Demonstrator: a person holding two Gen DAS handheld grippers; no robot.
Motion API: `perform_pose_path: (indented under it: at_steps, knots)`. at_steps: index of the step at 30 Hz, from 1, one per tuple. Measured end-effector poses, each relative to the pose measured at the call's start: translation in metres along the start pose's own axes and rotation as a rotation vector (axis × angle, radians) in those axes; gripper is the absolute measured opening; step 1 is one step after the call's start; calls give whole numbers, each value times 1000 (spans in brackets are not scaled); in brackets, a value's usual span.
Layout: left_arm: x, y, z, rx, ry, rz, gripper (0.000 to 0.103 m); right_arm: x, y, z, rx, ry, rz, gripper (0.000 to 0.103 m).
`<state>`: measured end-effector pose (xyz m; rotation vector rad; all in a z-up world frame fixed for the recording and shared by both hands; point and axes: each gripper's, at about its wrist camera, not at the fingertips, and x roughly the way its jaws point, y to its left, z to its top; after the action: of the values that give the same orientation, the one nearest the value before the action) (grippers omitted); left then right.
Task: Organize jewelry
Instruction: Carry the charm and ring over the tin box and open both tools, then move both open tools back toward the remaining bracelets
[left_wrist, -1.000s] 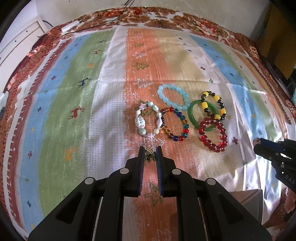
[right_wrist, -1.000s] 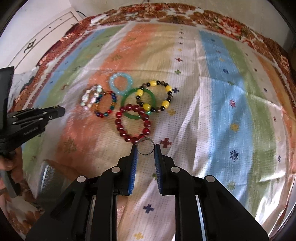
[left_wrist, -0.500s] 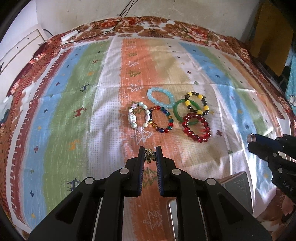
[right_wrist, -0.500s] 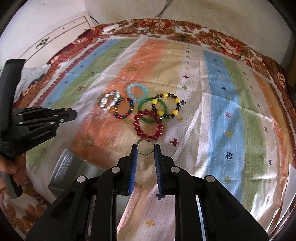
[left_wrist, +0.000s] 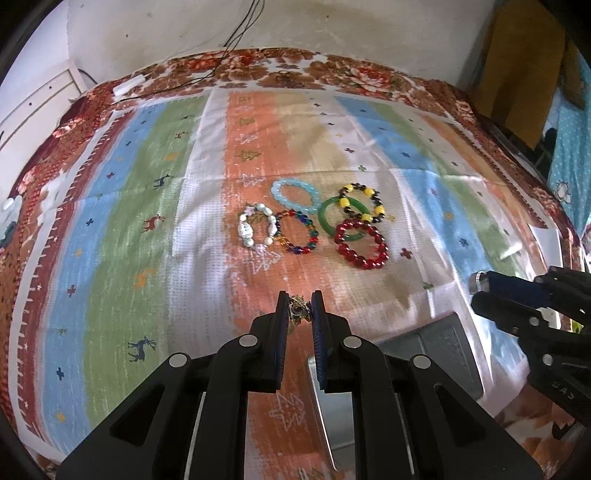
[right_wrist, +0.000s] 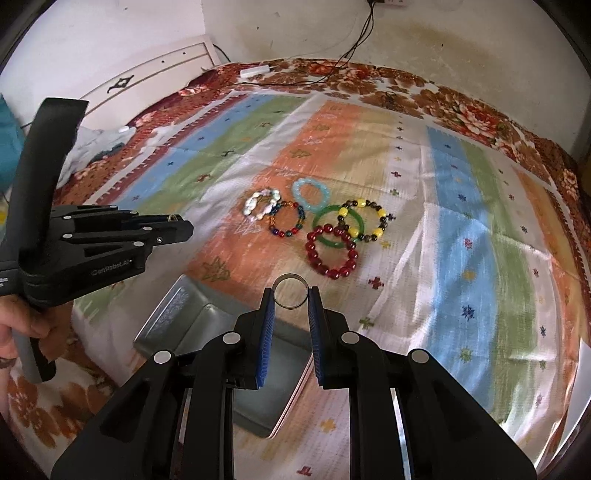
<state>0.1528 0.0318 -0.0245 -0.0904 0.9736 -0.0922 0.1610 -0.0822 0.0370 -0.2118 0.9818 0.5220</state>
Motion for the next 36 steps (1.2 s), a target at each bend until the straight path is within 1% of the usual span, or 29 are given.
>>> perform_pose_path:
  at_steps: [8, 14, 18, 19, 20, 21, 22, 24, 26, 29, 31, 32, 33, 34, 36]
  knots:
    - [-17, -17, -19, 52, -20, -52, 12, -5, 13, -17, -23, 11, 13, 19]
    - [-23, -31, -38, 101, -15, -73, 12, -7, 19, -29, -25, 31, 40, 19]
    - [-24, -35, -45, 118, -4, -87, 12, -5, 21, -35, -20, 43, 53, 19]
    - [-25, -35, -45, 116, -6, -90, 18, -5, 21, -35, -18, 47, 59, 21]
    - [-25, -33, -45, 107, -8, -90, 23, -5, 21, -36, -17, 51, 61, 26]
    - [-26, -31, -43, 95, -12, -92, 28, -6, 20, -36, -15, 42, 58, 40]
    - [-26, -29, -43, 89, -15, -90, 28, -8, 20, -36, -13, 33, 60, 48]
    - [-27, -24, -41, 67, -18, -89, 28, -10, 20, -35, -11, 28, 73, 49]
    - [-26, -18, -39, 45, -18, -86, 28, -8, 18, -35, -5, 30, 64, 49]
    - [-26, -10, -36, 14, -22, -57, 30, -6, 12, -33, 8, 29, 44, 49]
    - [-26, -4, -34, 11, -29, 0, 30, -6, 7, -31, 24, 18, 39, 49]
    - [-26, -4, -33, 36, -42, 69, 31, -7, 5, -30, 31, 12, 33, 50]
    - [-26, -4, -33, 53, -52, 101, 34, -7, 3, -30, 35, 8, 27, 54]
    - [-27, -4, -32, 63, -56, 114, 37, -6, 1, -28, 40, 6, 22, 57]
    - [-25, -1, -29, 63, -50, 102, 40, -5, -1, -26, 48, 4, 15, 59]
